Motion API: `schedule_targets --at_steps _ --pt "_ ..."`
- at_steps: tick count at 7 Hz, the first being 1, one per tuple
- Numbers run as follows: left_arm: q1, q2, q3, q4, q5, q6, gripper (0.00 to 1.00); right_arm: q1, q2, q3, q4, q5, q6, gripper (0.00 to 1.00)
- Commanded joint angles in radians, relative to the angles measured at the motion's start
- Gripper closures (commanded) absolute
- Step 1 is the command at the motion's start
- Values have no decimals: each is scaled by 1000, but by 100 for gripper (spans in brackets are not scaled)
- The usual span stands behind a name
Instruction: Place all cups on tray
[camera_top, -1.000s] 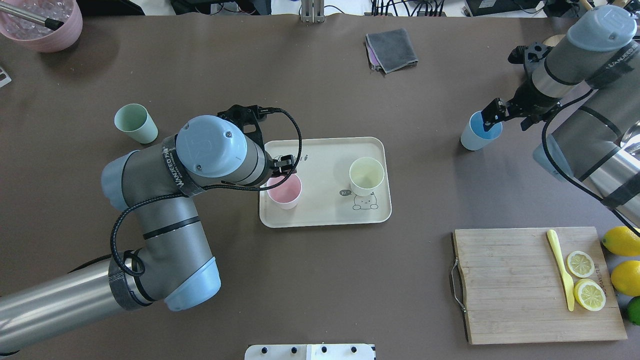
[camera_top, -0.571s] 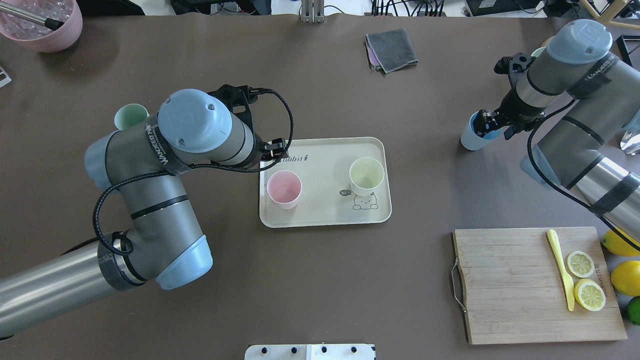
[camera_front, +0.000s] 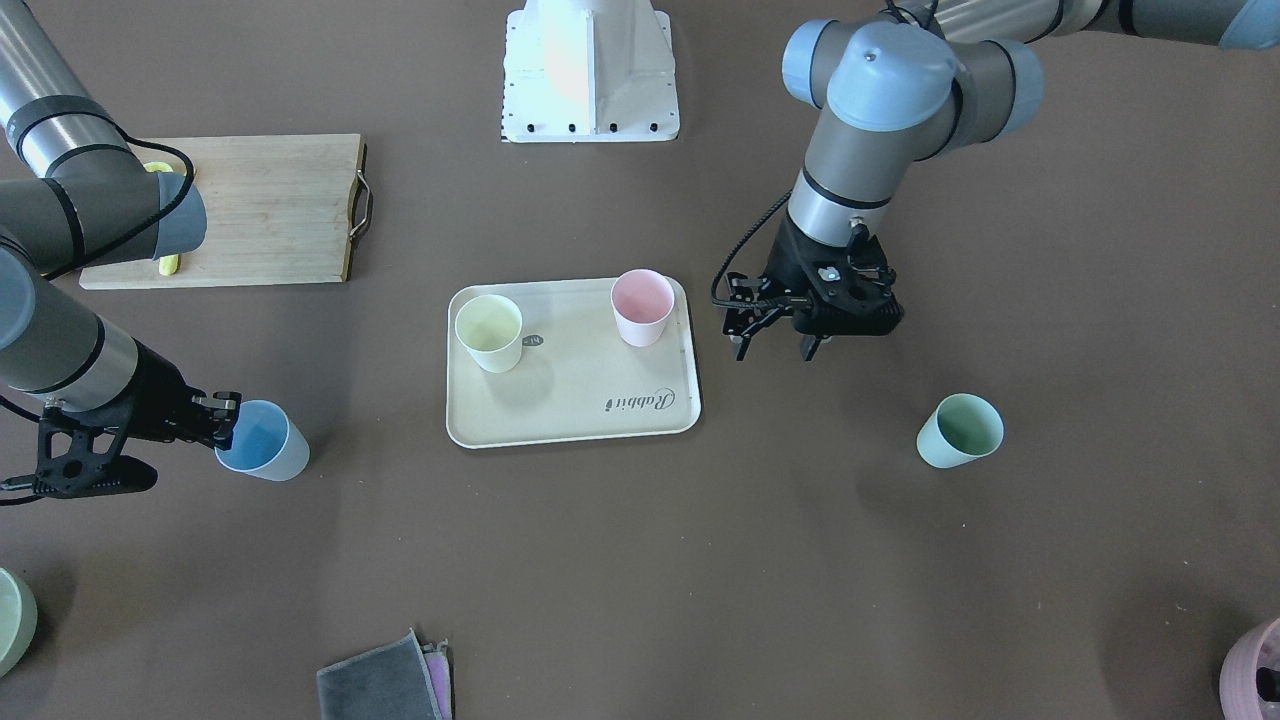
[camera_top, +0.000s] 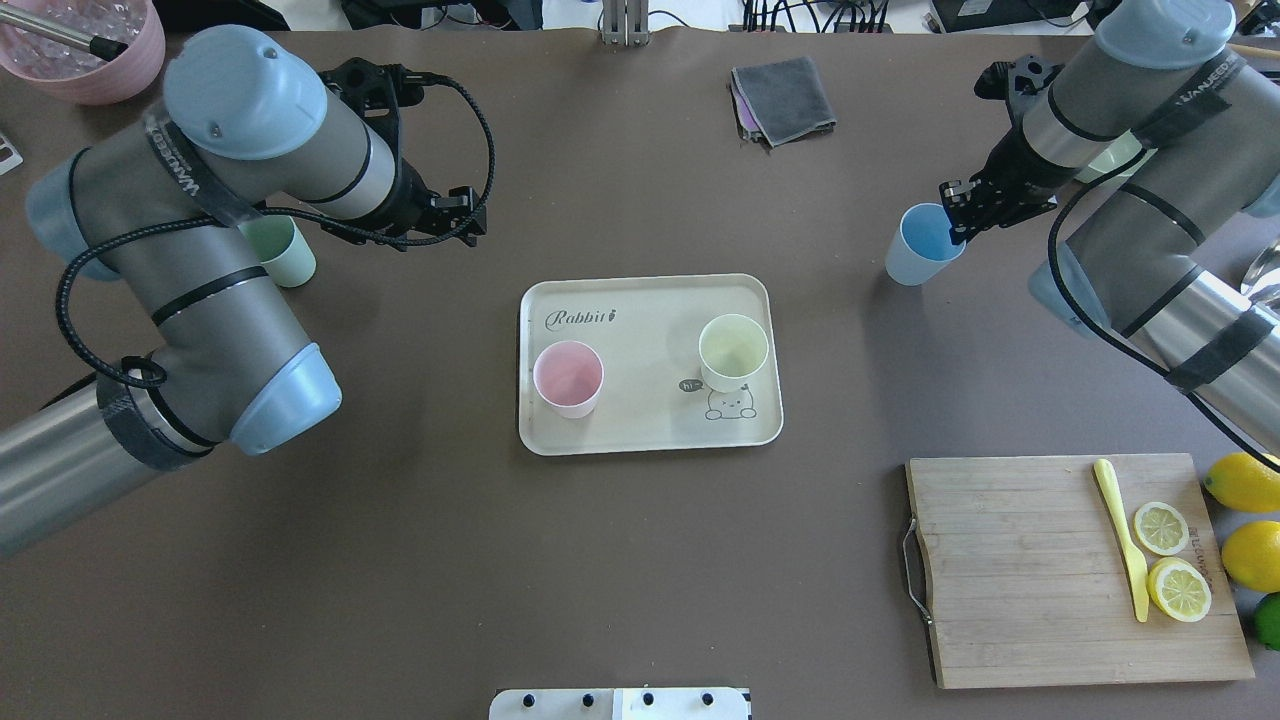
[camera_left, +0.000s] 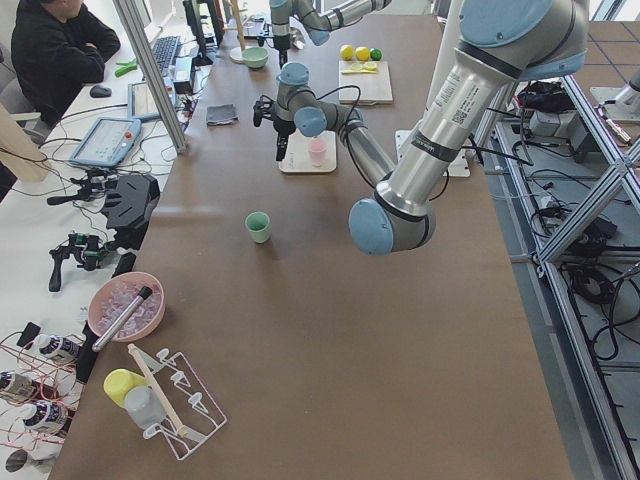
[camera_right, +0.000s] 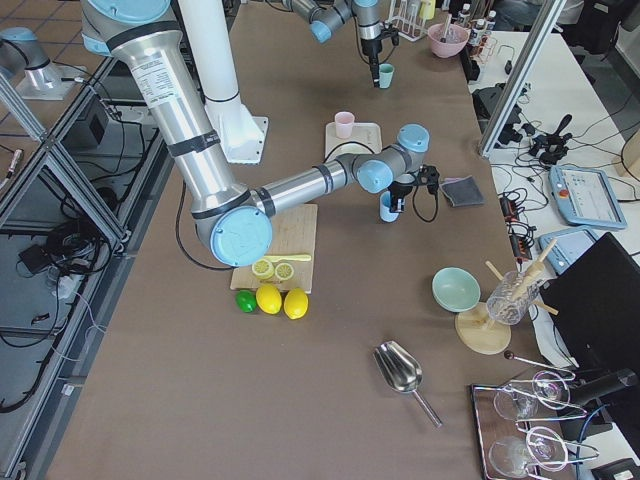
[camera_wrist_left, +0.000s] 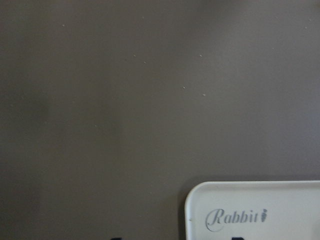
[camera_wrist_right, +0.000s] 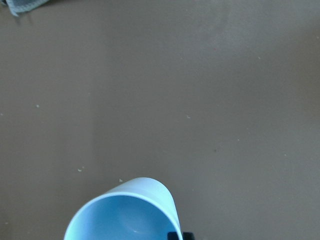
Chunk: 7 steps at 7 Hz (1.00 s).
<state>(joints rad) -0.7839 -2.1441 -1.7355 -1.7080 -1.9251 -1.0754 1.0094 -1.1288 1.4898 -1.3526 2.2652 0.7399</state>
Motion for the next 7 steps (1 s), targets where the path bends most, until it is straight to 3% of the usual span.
schedule_targets --at_steps 1,3,6,7 --pt "-79 74 2 -4 -9 148 21 8 40 47 -37 22 51 100" --pt "-165 144 40 -28 -81 314 21 -9 124 98 -135 20 155 100" --pt "-208 167 238 -252 -97 415 21 -96 188 112 -137 -39 317 100" --pt "-219 193 244 -284 -100 420 21 -115 201 112 -137 -55 337 100"
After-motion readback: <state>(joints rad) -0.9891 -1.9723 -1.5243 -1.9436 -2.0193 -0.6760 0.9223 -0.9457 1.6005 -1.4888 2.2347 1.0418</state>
